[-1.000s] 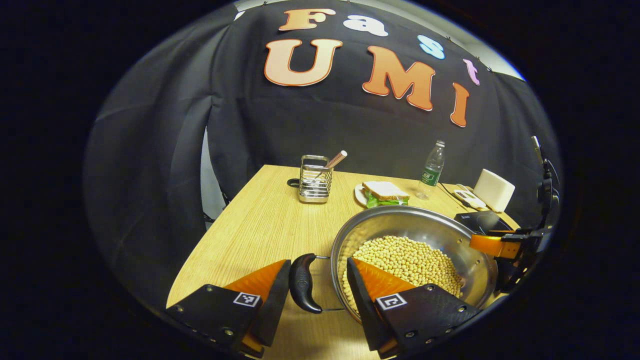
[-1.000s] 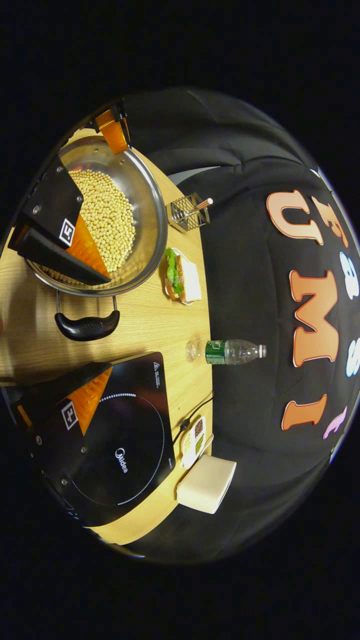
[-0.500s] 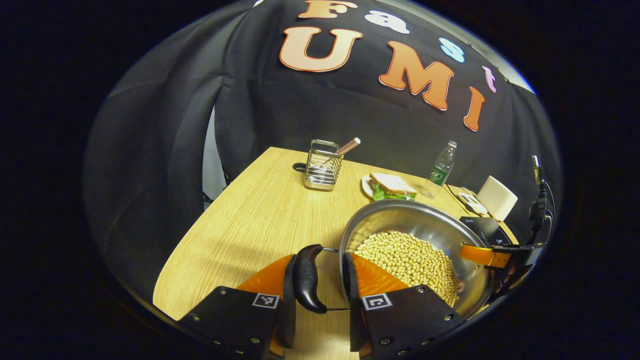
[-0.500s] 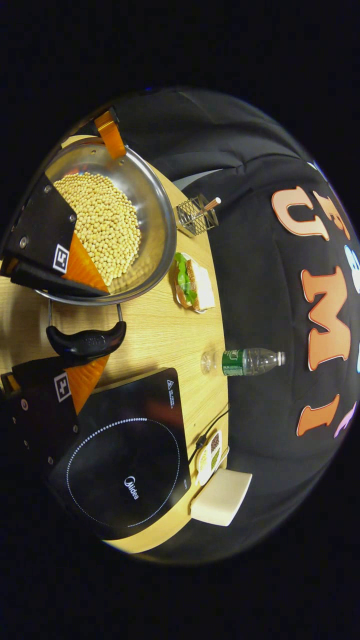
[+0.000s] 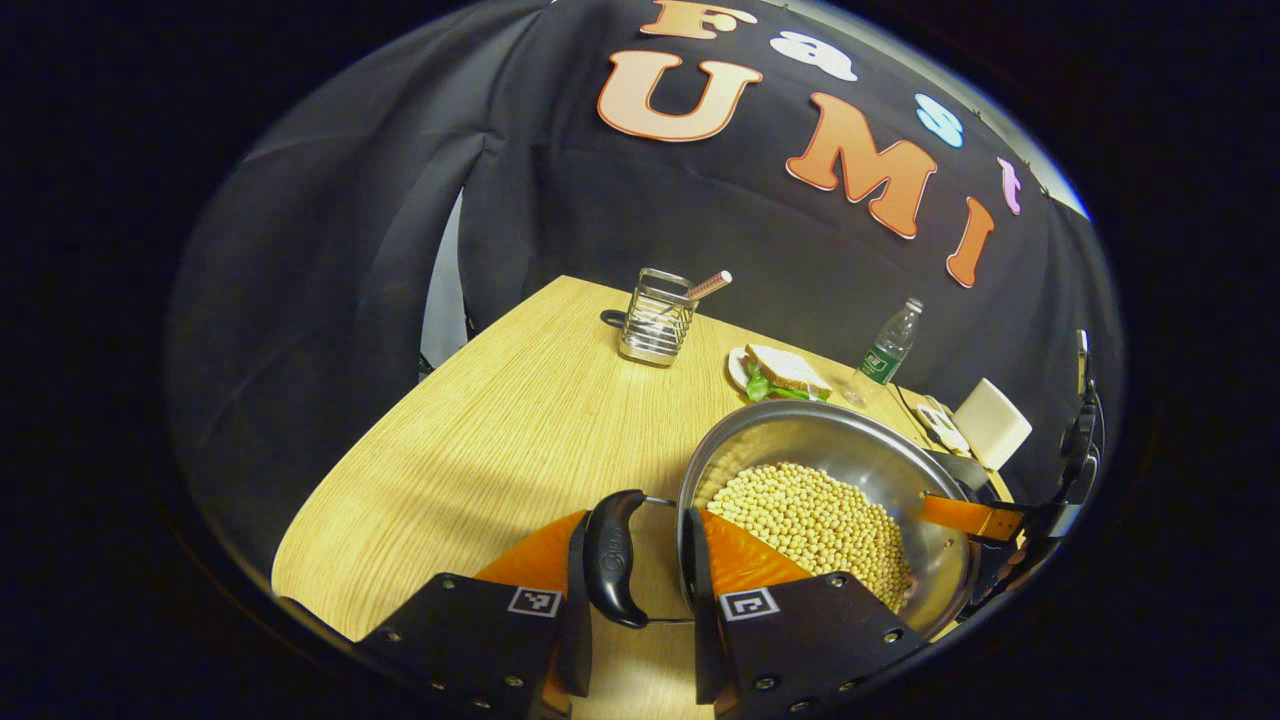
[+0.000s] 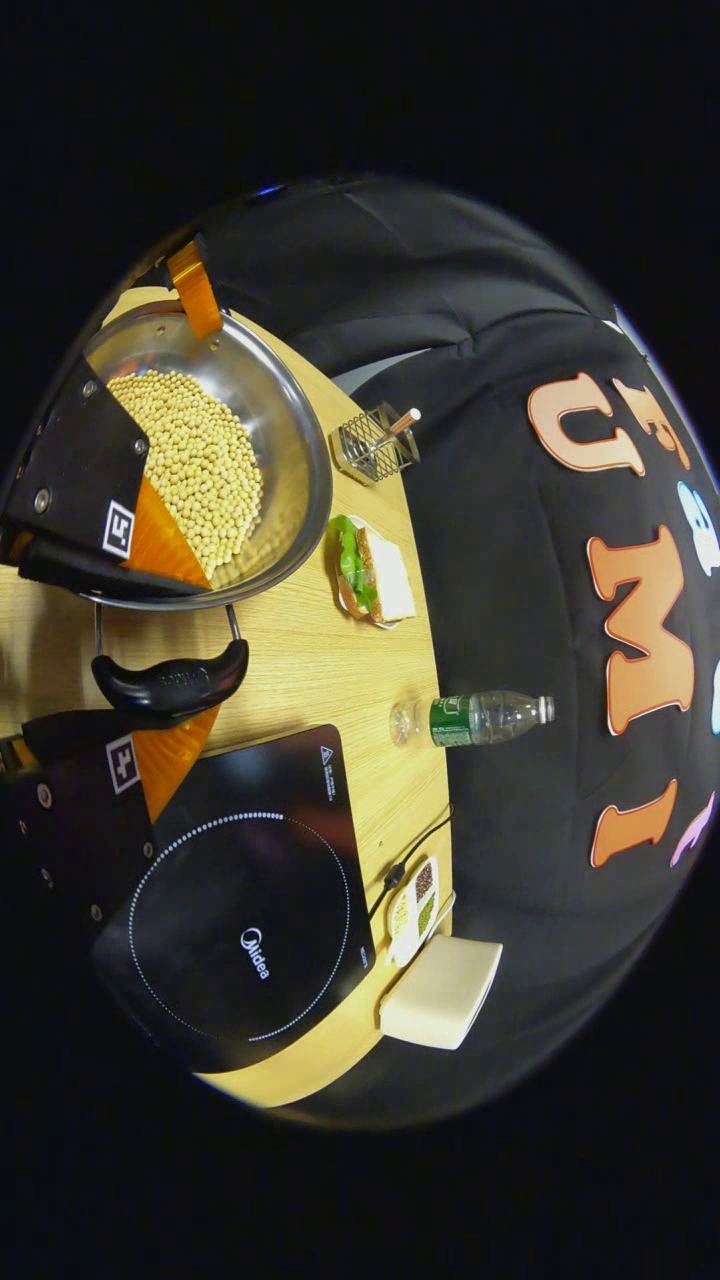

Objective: First push the handle of the pot to place it horizontally, then grasp the pot with both hands and set it on the induction cooktop.

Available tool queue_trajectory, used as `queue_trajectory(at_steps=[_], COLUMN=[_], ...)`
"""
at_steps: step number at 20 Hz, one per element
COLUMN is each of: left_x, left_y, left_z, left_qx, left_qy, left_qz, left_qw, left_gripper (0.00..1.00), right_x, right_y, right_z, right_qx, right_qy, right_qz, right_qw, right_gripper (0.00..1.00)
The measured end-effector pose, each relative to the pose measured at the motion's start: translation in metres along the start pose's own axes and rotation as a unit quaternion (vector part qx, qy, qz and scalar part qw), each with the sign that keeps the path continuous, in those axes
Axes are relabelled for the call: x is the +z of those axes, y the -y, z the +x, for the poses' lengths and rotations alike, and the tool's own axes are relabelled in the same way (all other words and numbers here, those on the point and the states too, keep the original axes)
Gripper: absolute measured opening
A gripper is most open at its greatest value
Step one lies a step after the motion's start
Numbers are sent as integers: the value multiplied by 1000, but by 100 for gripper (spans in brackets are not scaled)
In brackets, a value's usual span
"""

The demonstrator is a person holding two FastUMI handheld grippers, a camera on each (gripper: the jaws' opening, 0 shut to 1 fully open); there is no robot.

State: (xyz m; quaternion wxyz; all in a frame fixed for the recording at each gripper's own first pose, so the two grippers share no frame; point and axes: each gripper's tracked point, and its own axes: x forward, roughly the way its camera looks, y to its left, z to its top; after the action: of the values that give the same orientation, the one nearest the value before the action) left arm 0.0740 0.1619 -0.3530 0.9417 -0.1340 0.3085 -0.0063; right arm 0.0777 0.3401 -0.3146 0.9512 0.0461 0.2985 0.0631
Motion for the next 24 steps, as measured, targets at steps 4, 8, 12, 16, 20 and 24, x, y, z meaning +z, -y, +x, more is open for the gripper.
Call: queue_trajectory(at_steps=[4, 8, 12, 16, 20, 24], left_x=[22, 36, 42, 49, 45, 39], left_y=[21, 53, 88, 128, 179, 237], left_z=[-13, -21, -25, -27, -21, -15], left_qx=[2, -7, -18, -28, -48, -75], left_qy=[26, 40, 41, 47, 44, 39], left_qz=[21, 36, 45, 62, 76, 96], left_qw=[999, 999, 998, 997, 995, 992], left_gripper=[42, 42, 41, 41, 41, 41], right_x=[15, 31, 42, 50, 57, 63], right_y=[11, 35, 64, 99, 144, 198], right_z=[-14, -31, -44, -55, -67, -79], right_qx=[4, 2, -3, -9, -25, -49], right_qy=[15, 33, 41, 48, 57, 64], right_qz=[14, 27, 42, 60, 77, 99], right_qw=[1000, 999, 998, 997, 995, 992], right_gripper=[49, 49, 49, 45, 49, 49])
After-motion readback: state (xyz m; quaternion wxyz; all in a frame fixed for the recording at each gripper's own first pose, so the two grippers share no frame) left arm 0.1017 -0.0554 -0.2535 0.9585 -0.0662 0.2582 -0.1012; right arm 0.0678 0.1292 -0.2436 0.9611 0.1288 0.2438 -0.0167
